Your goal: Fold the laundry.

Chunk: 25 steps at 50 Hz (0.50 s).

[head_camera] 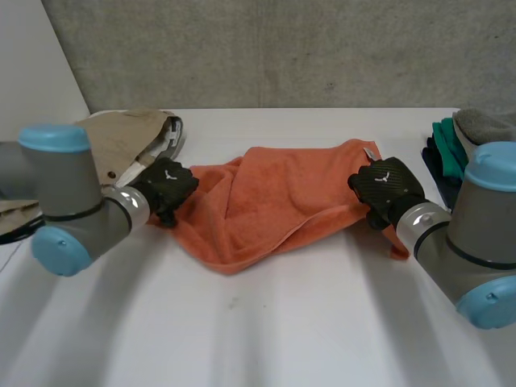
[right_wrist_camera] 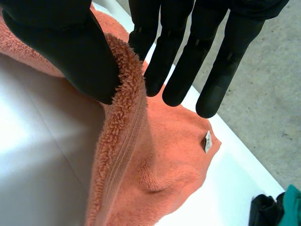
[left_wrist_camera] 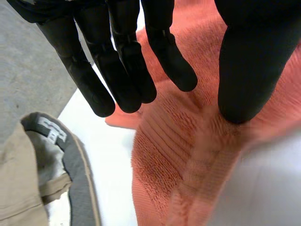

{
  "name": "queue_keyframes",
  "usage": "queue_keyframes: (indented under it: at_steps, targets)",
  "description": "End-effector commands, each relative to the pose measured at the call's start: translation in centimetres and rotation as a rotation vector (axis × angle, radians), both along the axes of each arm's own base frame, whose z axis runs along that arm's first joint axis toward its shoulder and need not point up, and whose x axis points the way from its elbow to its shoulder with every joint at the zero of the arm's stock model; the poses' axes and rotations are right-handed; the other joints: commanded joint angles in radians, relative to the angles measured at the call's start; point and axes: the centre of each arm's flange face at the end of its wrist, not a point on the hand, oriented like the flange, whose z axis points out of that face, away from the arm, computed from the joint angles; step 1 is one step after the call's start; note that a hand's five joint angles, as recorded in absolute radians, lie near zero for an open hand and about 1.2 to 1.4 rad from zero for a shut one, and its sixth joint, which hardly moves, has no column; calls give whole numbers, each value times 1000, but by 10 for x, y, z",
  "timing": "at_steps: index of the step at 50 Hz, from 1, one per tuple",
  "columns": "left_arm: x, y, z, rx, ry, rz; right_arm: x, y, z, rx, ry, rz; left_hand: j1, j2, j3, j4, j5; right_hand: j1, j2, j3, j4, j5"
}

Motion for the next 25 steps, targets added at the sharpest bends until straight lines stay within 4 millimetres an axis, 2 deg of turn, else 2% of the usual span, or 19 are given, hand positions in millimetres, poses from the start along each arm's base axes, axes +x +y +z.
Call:
queue_keyframes:
  at_steps: [1, 3, 7, 11, 15, 20, 25]
  targets:
    - [16, 33, 49, -2, 30, -13, -10, 15, 24, 11, 89, 33, 220, 204, 208, 199, 690, 253, 214, 207, 202, 224]
    - [17, 34, 42, 17, 32, -17, -9, 20, 26, 17, 107, 59, 220, 204, 208, 199, 690, 253, 214, 207, 202, 224]
    - [18, 24, 2, 63, 10, -11, -3, 22, 17, 42, 99, 90, 200, 184, 188, 179, 670, 253, 214, 207, 202, 224]
    - [32, 19, -14, 119, -22, 31, -2, 17, 8, 60, 84, 64, -527, -542, -538, -547, -56, 253, 214, 207, 202, 224]
    - [38, 28, -17, 173, -26, 9, -3, 14, 4, 54, 75, 39, -751, -767, -763, -771, -280, 253, 214, 207, 202, 224]
    - [36, 39, -19, 185, -21, -39, -3, 11, 2, 44, 62, 33, -772, -788, -784, -793, -302, 253, 214, 207, 202, 224]
    - [38, 30, -34, 162, -56, -31, -3, 10, -2, 48, 62, 32, -699, -715, -711, -719, -228, 253, 214, 207, 202, 224]
